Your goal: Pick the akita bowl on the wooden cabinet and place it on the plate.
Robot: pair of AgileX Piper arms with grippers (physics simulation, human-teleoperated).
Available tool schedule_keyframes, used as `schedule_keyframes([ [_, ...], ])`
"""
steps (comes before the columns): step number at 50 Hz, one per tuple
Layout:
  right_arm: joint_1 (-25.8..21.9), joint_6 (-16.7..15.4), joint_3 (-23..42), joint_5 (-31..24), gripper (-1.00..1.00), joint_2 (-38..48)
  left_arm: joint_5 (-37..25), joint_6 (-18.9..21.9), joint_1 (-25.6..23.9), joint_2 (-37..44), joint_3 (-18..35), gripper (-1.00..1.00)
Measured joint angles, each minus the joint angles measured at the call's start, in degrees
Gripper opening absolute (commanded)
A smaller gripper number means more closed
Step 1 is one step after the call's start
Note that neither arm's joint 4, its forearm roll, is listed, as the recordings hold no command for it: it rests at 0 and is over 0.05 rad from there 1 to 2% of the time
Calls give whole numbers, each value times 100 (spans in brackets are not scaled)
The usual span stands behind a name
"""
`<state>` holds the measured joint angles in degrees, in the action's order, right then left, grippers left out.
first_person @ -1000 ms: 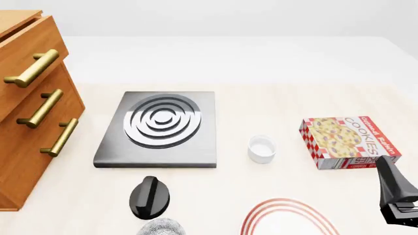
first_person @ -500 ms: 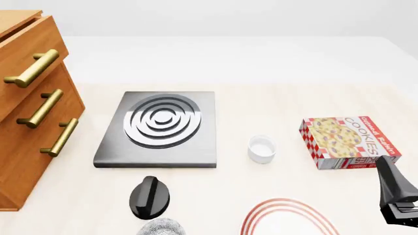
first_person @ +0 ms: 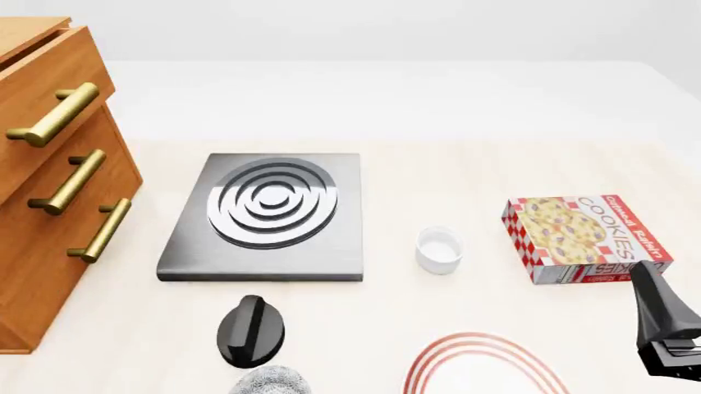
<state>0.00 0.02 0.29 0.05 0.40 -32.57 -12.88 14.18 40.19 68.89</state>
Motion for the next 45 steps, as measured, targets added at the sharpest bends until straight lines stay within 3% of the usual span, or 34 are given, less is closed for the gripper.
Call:
schedule_keyframes([
  [45, 0, 0, 0, 0, 100, 0, 404, -273, 1071, 747, 164, 100],
])
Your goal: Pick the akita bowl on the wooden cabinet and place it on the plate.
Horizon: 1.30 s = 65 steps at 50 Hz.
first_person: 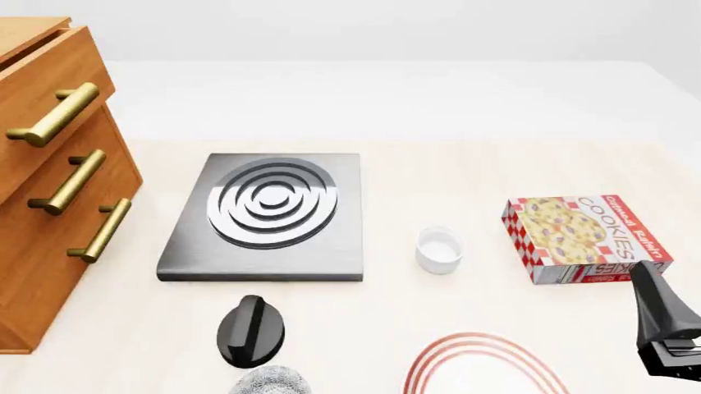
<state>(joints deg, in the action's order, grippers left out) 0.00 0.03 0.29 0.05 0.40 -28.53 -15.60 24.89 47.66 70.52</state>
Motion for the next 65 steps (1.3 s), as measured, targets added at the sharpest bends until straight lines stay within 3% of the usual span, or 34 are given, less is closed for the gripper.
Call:
schedule_keyframes([
  [25, 0, 0, 0, 0, 100, 0, 372, -236, 730, 702, 119, 100],
  [65, 1, 0, 0, 0, 100, 0, 678, -633, 1253, 1514, 143, 100],
])
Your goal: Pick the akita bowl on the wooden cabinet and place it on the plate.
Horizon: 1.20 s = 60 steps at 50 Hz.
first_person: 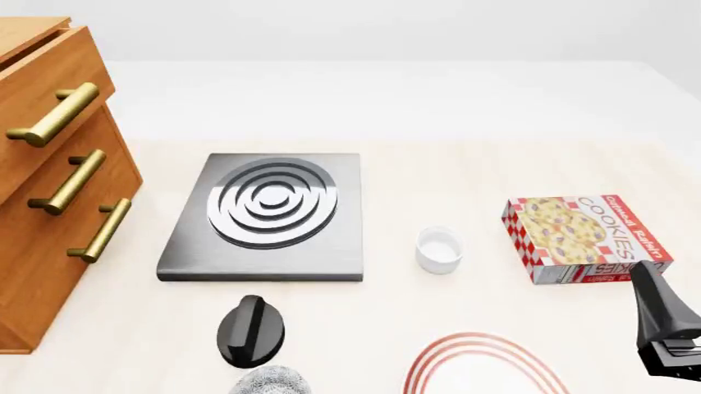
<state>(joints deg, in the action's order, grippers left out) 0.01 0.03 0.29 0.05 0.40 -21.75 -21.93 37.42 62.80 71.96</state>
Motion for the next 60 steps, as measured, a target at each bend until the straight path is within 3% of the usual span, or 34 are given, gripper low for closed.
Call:
schedule_keyframes([
  [60, -4, 1, 2, -1, 100, 1, 397, -58, -159, 905, -39, 100],
])
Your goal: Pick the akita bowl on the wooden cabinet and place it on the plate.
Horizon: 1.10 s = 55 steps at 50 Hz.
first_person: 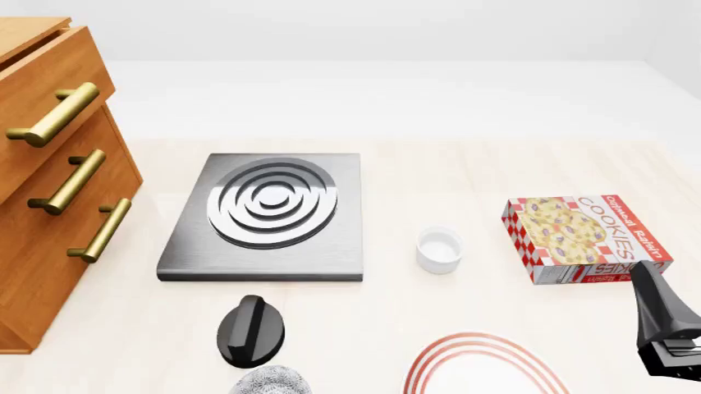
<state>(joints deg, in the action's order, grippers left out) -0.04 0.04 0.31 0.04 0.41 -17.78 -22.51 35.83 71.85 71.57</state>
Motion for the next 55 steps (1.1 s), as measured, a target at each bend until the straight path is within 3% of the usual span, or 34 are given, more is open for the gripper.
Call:
schedule_keyframes([
  [55, -1, 0, -3, 4, 100, 1, 248, -119, -82, 543, 45, 100],
])
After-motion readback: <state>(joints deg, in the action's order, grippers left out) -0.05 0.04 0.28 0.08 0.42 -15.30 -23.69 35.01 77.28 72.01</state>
